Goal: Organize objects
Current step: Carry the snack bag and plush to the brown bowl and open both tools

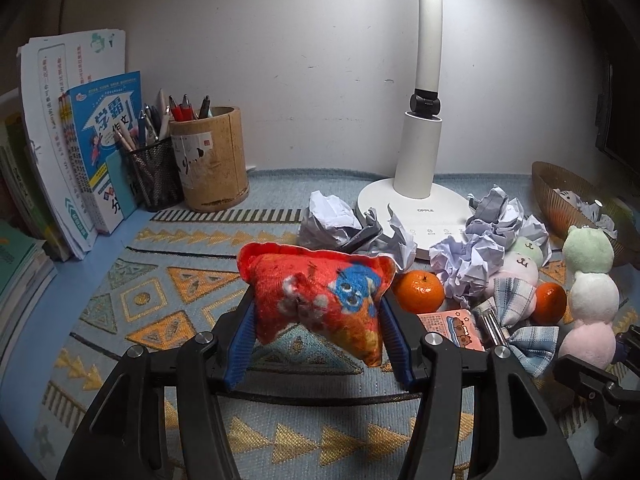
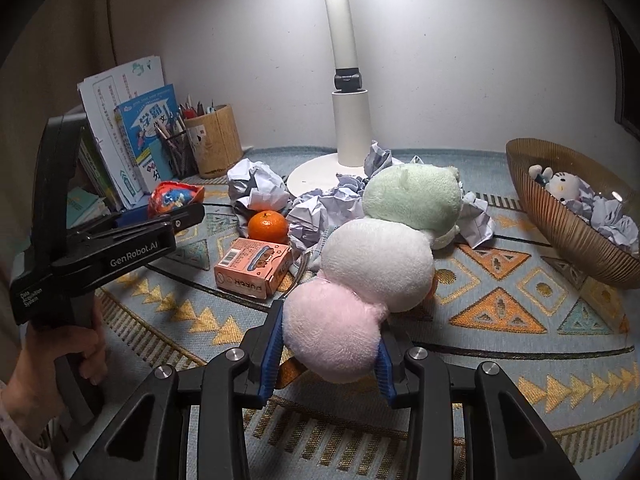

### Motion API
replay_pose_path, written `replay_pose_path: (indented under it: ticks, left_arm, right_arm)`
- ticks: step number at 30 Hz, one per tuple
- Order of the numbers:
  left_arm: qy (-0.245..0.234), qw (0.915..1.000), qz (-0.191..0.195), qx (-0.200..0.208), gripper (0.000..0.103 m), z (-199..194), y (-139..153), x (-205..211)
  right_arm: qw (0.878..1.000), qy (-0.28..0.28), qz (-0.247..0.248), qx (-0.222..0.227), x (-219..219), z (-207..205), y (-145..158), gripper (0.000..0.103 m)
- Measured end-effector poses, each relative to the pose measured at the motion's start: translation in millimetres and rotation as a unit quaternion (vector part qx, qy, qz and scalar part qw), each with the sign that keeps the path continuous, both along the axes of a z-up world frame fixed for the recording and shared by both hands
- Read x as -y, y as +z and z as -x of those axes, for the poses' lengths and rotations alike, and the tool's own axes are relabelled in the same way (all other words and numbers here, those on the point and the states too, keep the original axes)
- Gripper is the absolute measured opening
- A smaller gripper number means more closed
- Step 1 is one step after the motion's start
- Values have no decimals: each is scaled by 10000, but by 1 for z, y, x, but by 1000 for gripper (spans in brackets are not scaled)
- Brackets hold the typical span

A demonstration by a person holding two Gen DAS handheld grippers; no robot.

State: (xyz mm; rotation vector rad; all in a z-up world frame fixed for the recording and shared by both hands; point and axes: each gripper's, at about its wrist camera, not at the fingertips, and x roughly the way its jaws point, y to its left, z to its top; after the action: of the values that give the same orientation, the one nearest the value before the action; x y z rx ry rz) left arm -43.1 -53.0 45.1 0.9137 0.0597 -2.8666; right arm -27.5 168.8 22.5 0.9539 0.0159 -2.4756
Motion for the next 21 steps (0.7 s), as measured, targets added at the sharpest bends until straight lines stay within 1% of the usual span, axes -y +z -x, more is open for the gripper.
replay_pose_path:
  ticks: [2, 5, 6, 8, 10, 12, 14, 16, 17, 20, 21]
  left_arm:
    - [76, 9999, 95, 24, 54, 1, 4, -5]
    - [-103, 9996, -219, -131, 54, 9, 24, -24]
    - [-203, 9994, -214, -182, 54, 15, 33, -37]
    - [-498, 9983, -87, -297, 54, 30, 53, -69]
    - [-878, 9951, -1, -449, 54, 44, 71, -105]
    - [-1211, 9910, 3, -565, 54, 59, 87, -141]
    - [-1514, 9866, -31, -606, 54, 74, 98, -175]
    - [-1708, 9828, 55, -693, 54, 84, 106, -206]
    - [-1810, 9806, 34, -749, 54, 88, 109, -219]
    - [-2024, 9763, -196, -736, 54, 105, 109, -246]
    - [-2082, 9751, -228, -729, 54, 111, 108, -254]
  right_arm:
    - [9998, -13, 193, 9, -19, 6, 13, 39]
    - [9993, -175, 297, -121, -54, 22, 42, 39]
    - [9990, -245, 350, -147, -69, 29, 53, 39]
    - [9981, -398, 415, -199, -98, 44, 73, 39]
    - [9973, -574, 328, -312, -126, 58, 90, 39]
    - [9965, -721, 220, -352, -152, 71, 103, 39]
    - [9962, -799, 233, -251, -176, 85, 111, 39]
    - [9965, -805, 233, -71, -194, 101, 114, 39]
    - [9968, -777, 181, 7, -201, 108, 115, 39]
    - [9974, -698, -23, 146, -214, 122, 116, 39]
    - [9977, -647, -48, 220, -217, 126, 114, 42]
